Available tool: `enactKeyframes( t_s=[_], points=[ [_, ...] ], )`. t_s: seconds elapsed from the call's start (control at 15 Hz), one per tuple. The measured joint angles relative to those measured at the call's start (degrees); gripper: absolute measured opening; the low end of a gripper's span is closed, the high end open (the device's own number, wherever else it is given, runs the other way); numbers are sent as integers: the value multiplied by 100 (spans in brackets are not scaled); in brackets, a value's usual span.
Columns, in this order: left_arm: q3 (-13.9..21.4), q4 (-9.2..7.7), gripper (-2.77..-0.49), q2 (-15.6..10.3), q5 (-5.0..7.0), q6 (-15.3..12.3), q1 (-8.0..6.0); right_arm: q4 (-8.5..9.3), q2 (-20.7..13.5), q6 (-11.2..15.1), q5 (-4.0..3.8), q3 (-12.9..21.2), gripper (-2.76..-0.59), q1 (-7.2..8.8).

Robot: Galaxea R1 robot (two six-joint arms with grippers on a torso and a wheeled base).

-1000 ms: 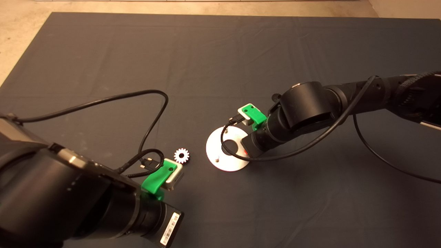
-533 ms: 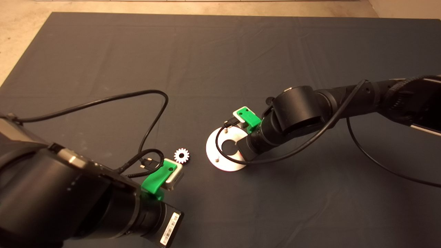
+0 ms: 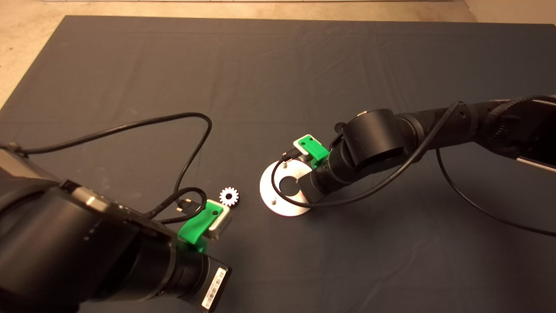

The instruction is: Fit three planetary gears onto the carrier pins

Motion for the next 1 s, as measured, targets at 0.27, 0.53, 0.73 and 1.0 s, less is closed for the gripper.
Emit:
enactKeyframes(
  t_s=[0.27,0.53,0.73,1.0],
  points=[
    [0,0,-223,-17,0,0,0,0,-6,-9,2,7,-239,0],
    [0,0,-223,-33,-2,2,0,-2,-35,-9,37,24,-239,0],
    [0,0,-223,-31,0,1,0,-5,-69,-11,86,33,-238,0],
    [0,0,-223,-33,0,1,0,-5,-145,-13,118,51,-239,0]
  ],
)
